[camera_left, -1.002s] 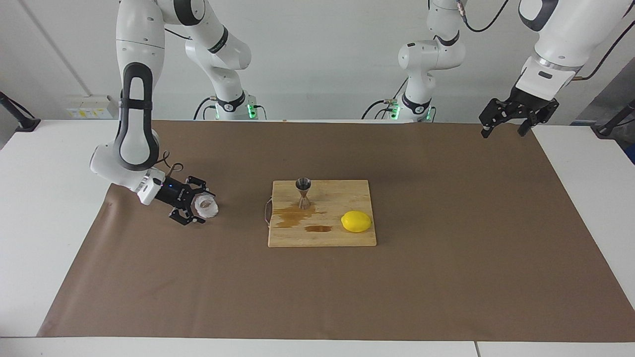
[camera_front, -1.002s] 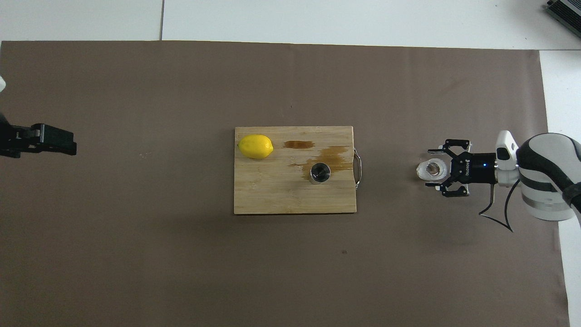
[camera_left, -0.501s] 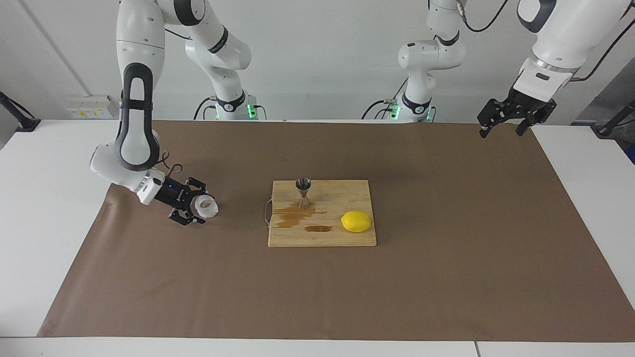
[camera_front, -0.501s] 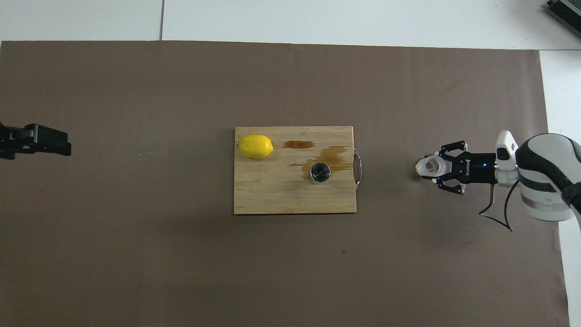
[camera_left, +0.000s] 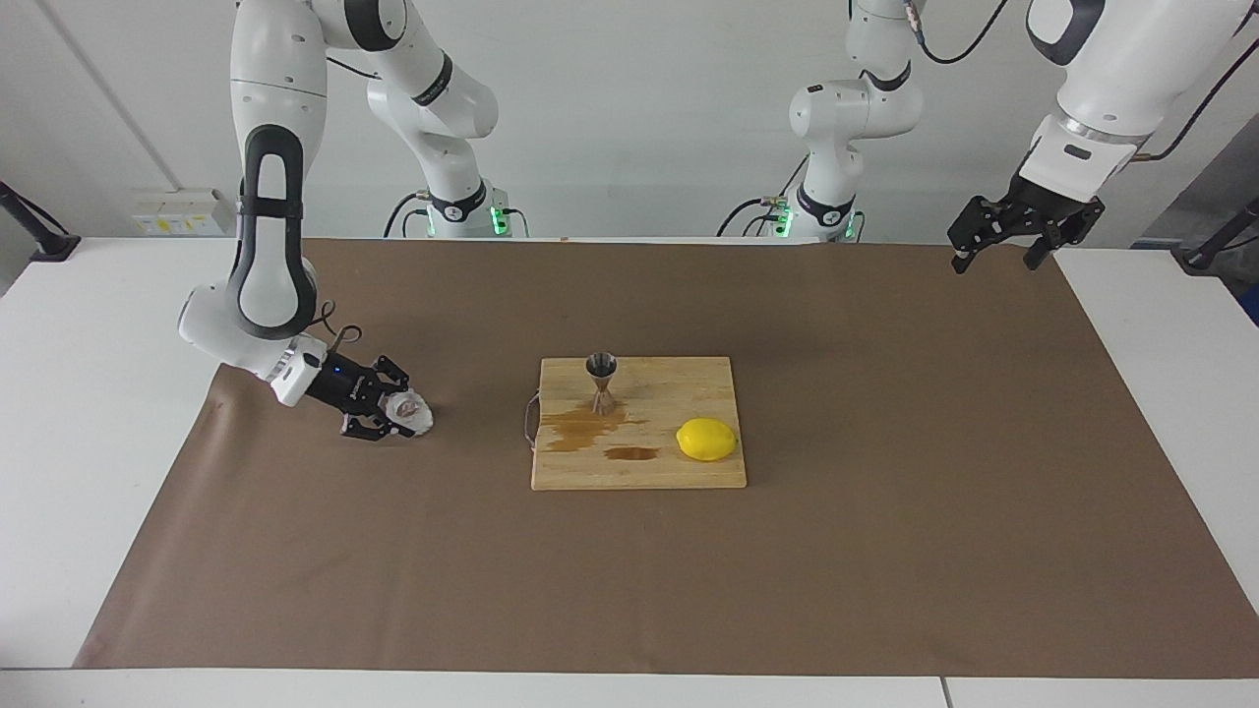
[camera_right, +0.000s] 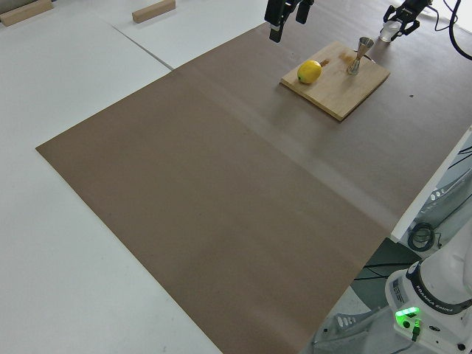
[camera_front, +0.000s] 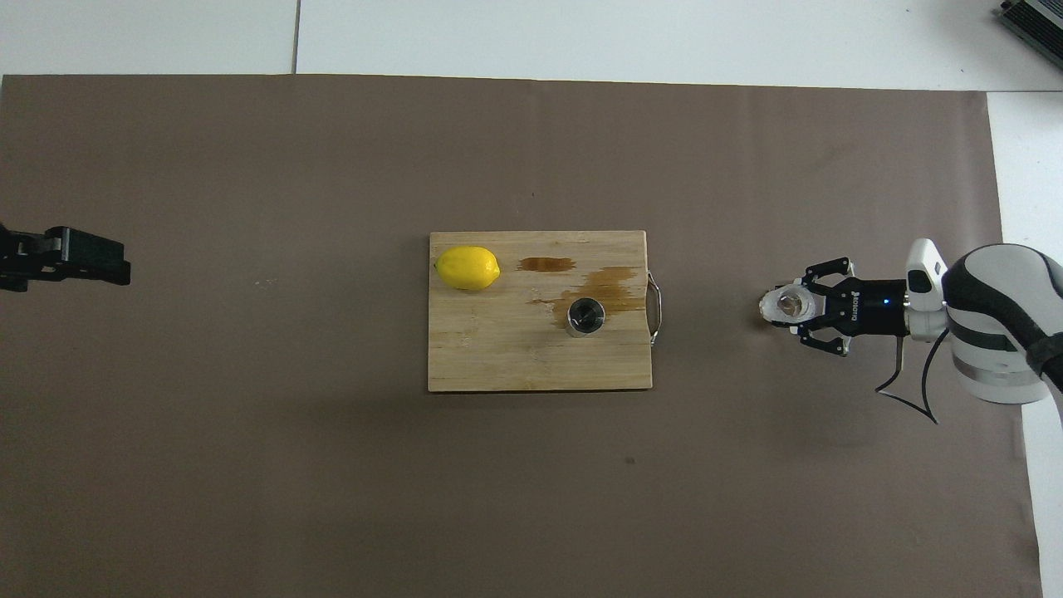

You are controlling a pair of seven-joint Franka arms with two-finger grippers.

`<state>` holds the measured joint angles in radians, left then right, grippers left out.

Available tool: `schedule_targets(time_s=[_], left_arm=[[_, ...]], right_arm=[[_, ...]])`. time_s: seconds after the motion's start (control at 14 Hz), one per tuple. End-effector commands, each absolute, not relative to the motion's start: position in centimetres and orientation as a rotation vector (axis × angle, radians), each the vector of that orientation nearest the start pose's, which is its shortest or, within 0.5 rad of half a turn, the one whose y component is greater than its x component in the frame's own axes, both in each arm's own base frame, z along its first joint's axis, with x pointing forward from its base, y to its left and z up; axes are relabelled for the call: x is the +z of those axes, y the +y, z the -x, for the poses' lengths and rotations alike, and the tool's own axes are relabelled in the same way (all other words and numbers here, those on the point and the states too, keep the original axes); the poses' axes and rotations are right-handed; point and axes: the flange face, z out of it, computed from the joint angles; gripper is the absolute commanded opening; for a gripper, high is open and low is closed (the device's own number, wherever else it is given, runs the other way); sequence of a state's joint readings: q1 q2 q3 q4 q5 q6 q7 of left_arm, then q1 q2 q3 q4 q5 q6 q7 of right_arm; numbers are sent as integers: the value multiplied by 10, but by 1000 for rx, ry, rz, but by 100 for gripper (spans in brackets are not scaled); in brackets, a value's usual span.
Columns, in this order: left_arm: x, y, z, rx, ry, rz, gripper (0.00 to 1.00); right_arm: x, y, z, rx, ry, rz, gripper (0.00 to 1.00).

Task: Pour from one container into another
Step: 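Lift the clear cup with the right gripper and carry it over the steel cup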

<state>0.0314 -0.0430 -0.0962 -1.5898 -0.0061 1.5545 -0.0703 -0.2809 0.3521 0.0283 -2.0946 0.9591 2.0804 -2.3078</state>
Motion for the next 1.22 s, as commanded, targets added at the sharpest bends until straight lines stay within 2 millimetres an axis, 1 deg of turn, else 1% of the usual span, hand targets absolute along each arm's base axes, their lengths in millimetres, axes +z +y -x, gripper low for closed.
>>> schedule_targets(time_s=[0.0, 0.07, 0.14, 0.21, 0.29, 0.43, 0.64, 0.72, 0.86, 0.93, 1.15], left_arm=[[639, -35, -528, -2, 2, 3138, 100], [639, -35, -529, -2, 0, 3138, 100], [639, -35, -528, -2, 2, 3138, 100], [639, -35, -528, 0, 2, 3138, 100], [639, -35, -528, -2, 2, 3138, 100], [639, -35, -528, 0, 2, 3138, 100], [639, -35, -528, -2, 2, 3138, 100], [639, -35, -528, -2, 2, 3138, 100], [639, -35, -528, -2, 2, 3138, 100], [639, -35, -528, -2, 2, 3138, 100], [639, -35, -528, -2, 2, 3138, 100]], right_arm=[[253, -91, -553, -857, -1624, 1869, 34], [260, -86, -555, -859, -1625, 1863, 34], [273, -83, -557, -863, -1606, 1877, 34], [288, -75, -560, -853, -1611, 1885, 34], [301, -59, -563, -839, -1629, 1878, 34], [318, -47, -564, -824, -1613, 1894, 34], [331, -27, -565, -809, -1616, 1891, 34], [333, -24, -565, -803, -1608, 1895, 34], [343, -14, -565, -801, -1607, 1887, 34], [351, -10, -564, -804, -1605, 1887, 34], [355, -2, -563, -786, -1608, 1880, 34]])
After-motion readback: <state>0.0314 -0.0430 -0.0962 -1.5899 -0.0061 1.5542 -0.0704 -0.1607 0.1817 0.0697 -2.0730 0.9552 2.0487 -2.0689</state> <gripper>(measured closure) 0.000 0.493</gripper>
